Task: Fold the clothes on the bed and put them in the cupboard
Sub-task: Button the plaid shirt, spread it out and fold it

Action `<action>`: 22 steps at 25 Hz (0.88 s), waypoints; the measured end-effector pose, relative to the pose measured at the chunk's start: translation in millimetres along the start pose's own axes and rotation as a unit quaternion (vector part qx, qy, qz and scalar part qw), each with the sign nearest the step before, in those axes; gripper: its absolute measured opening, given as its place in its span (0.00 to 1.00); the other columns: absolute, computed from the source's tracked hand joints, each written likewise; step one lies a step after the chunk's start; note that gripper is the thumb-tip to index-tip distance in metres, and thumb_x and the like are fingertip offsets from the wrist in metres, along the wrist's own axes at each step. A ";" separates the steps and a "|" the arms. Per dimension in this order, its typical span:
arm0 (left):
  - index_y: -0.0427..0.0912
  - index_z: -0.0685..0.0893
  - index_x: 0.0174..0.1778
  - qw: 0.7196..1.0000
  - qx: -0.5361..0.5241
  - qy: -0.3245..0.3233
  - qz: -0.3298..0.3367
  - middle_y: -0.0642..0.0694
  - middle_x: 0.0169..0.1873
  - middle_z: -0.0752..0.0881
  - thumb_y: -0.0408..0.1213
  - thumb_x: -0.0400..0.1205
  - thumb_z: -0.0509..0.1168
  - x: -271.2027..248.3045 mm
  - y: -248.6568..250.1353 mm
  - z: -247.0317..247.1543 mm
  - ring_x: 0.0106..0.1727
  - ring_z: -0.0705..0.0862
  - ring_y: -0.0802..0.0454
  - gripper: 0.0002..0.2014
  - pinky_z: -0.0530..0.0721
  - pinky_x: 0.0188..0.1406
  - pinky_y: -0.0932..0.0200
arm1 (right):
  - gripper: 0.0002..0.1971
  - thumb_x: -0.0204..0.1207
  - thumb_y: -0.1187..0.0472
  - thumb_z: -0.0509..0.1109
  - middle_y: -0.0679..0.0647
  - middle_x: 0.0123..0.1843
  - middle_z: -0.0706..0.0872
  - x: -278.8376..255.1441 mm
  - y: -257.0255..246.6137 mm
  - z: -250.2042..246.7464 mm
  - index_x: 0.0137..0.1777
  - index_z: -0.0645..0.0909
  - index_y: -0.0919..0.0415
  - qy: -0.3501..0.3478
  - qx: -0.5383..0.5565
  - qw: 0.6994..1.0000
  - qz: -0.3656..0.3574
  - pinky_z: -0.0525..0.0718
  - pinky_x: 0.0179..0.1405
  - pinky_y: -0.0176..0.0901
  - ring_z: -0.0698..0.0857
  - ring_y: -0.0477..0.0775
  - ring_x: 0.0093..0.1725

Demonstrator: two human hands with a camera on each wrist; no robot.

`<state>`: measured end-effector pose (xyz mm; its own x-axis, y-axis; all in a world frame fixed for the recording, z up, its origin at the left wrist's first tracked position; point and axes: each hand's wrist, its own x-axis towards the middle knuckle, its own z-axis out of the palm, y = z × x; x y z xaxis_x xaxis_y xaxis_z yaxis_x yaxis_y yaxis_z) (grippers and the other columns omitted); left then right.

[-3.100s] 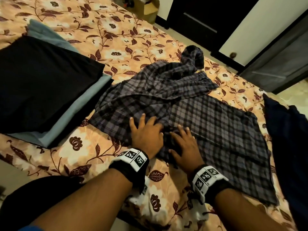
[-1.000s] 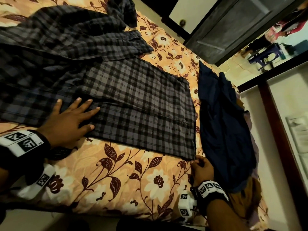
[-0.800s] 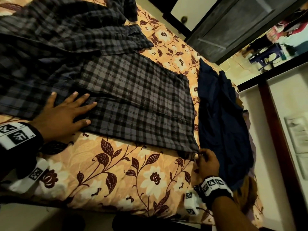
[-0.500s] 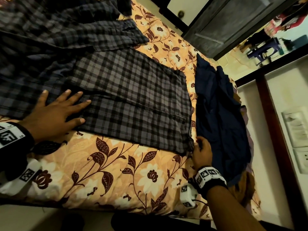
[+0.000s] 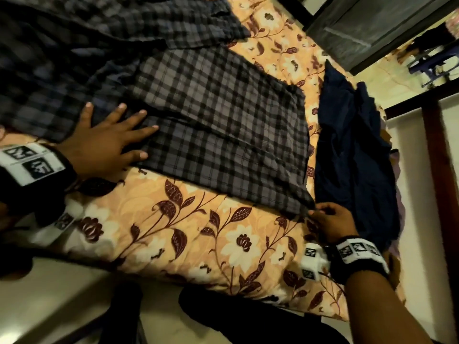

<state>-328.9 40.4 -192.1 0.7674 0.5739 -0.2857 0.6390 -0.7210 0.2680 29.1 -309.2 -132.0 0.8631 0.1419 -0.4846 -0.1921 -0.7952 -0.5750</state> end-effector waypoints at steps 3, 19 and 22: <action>0.68 0.45 0.83 1.000 -0.005 -0.020 0.004 0.57 0.85 0.40 0.59 0.85 0.53 -2.1 -1.1 -7.8 0.85 0.38 0.46 0.32 0.33 0.76 0.27 | 0.03 0.77 0.72 0.69 0.68 0.35 0.83 -3.3 5.3 -1.0 0.49 0.80 0.69 0.080 -0.077 0.994 -0.020 0.88 0.32 0.66 0.84 0.64 0.28; 0.59 0.46 0.85 0.995 -0.053 -0.044 0.077 0.61 0.84 0.43 0.55 0.87 0.52 -5.1 10.1 -6.2 0.85 0.38 0.57 0.32 0.30 0.79 0.39 | 0.43 0.71 0.23 0.33 0.51 0.87 0.42 -28.3 -24.4 106.8 0.84 0.46 0.41 0.013 -0.441 0.890 -0.113 0.45 0.81 0.68 0.46 0.62 0.85; 0.62 0.46 0.85 0.995 -0.022 -0.059 0.075 0.61 0.85 0.43 0.54 0.88 0.52 -3.2 12.2 -12.5 0.85 0.38 0.53 0.31 0.32 0.78 0.32 | 0.42 0.75 0.25 0.40 0.56 0.87 0.43 -18.8 -36.8 74.5 0.85 0.46 0.46 0.089 -0.463 0.874 -0.119 0.45 0.79 0.71 0.44 0.67 0.84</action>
<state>-322.8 34.6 -176.5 0.8444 0.4095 -0.3455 0.5215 -0.7758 0.3552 -14.9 -238.7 -150.8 0.9017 0.3399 -0.2670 0.3919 -0.9035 0.1733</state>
